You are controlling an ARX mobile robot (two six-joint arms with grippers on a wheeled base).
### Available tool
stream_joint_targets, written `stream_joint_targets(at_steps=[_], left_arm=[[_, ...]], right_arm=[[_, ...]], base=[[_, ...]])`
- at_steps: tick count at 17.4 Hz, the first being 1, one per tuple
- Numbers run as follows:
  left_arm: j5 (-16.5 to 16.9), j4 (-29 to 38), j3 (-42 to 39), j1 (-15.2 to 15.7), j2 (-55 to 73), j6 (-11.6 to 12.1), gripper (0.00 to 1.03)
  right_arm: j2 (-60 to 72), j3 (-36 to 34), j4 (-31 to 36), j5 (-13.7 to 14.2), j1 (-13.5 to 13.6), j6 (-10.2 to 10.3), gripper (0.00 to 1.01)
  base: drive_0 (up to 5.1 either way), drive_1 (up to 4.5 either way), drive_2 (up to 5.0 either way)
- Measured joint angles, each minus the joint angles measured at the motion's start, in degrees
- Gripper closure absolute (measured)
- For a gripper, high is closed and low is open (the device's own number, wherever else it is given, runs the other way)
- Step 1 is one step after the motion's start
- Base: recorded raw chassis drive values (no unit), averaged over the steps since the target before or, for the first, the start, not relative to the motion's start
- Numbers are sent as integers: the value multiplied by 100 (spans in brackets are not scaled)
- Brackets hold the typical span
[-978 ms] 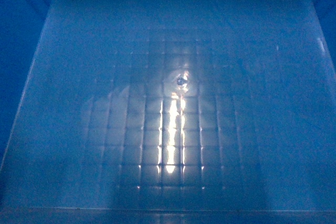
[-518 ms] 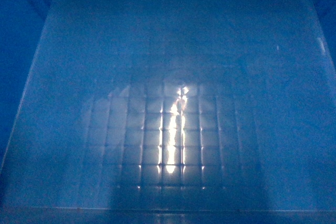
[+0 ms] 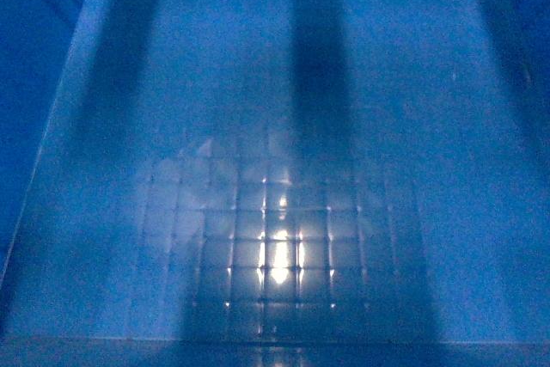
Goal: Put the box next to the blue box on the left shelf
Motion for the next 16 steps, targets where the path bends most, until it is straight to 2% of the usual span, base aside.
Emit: stream_joint_targets(at_steps=[16], left_arm=[[0,24,0,0,-2,2,85]], right_arm=[[-2,0,9,-2,0,0,80]], base=[[0,0,0]])
